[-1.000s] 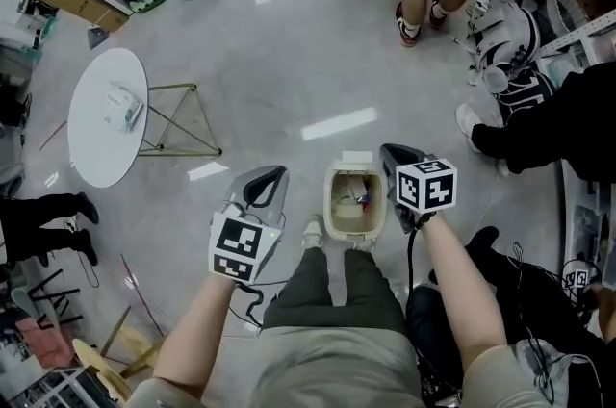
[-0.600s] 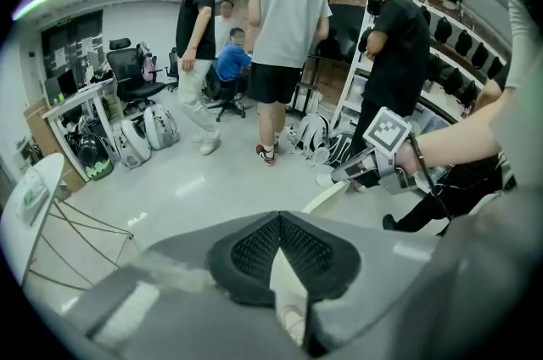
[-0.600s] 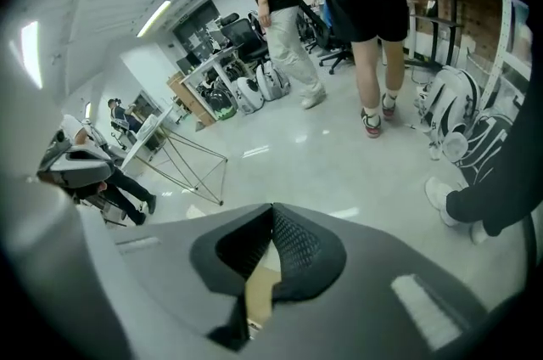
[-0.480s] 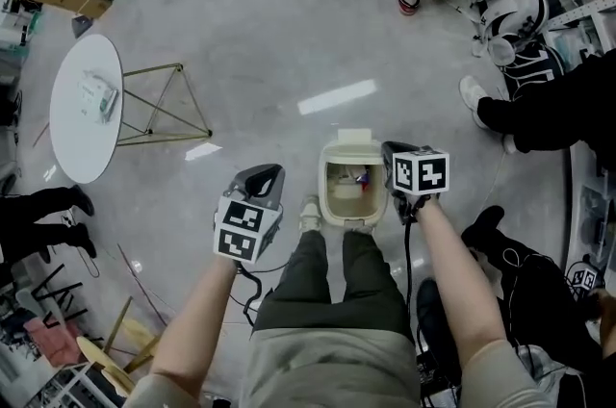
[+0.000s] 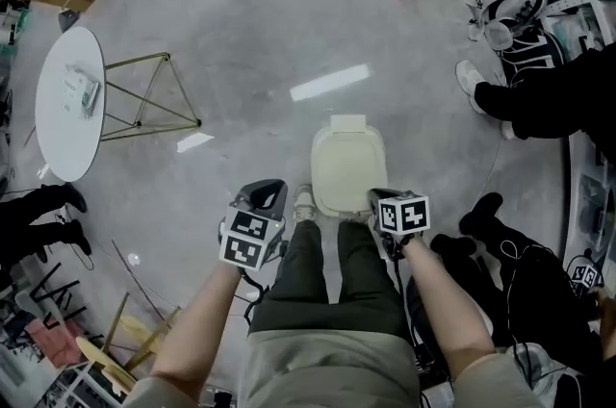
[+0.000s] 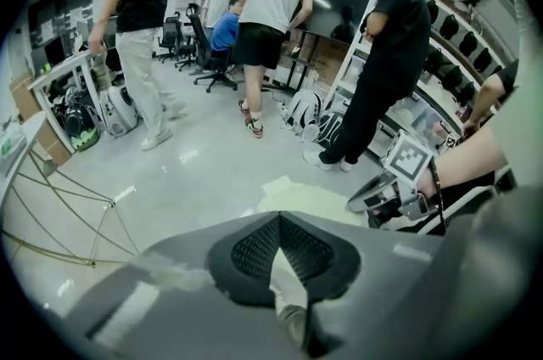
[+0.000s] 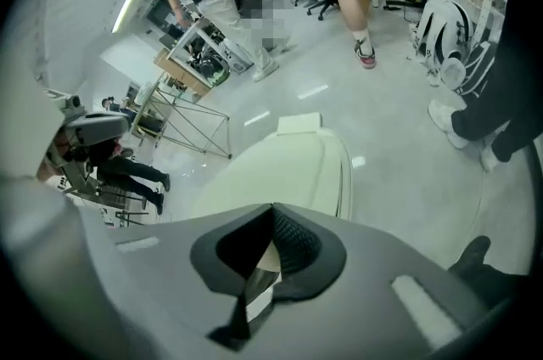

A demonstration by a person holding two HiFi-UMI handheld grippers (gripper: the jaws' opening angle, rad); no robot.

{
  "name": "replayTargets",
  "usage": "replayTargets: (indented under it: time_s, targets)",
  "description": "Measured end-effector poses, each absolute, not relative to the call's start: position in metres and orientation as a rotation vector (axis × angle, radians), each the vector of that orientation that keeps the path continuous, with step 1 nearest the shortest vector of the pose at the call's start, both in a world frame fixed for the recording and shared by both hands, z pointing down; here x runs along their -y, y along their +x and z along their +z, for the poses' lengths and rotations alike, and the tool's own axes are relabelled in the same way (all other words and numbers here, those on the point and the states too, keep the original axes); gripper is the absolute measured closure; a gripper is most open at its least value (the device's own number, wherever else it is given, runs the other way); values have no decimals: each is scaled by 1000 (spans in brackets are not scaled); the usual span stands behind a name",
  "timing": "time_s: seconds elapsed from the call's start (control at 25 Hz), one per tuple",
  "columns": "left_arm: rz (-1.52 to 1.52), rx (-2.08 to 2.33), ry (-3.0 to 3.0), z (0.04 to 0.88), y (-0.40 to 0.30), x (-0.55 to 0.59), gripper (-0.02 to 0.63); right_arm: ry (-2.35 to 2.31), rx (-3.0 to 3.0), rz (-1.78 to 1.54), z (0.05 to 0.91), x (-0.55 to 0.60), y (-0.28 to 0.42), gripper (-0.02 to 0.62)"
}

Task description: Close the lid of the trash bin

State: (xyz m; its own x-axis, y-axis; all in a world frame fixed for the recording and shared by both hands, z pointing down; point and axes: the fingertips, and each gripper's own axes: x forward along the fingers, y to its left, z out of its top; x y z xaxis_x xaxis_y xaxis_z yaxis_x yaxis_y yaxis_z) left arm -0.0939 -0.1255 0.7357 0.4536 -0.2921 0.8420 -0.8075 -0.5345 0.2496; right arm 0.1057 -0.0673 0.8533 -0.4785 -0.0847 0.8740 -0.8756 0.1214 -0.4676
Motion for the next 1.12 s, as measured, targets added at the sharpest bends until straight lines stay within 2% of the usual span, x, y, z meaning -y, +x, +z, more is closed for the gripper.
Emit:
replayTargets:
  time_s: [0.36, 0.64, 0.88, 1.12]
  targets:
    - [1090, 786, 1923, 822, -98, 60, 603, 934, 1625, 1438, 937, 23, 104, 592]
    - [1137, 702, 1935, 846, -97, 29, 603, 777, 1693, 1233, 973, 13, 103, 592]
    - [1130, 744, 1925, 826, -103, 37, 603, 861, 1614, 1280, 953, 17, 115, 592]
    - [1054, 833, 1987, 771, -108, 83, 603, 873, 1797, 1223, 865, 60, 84, 592]
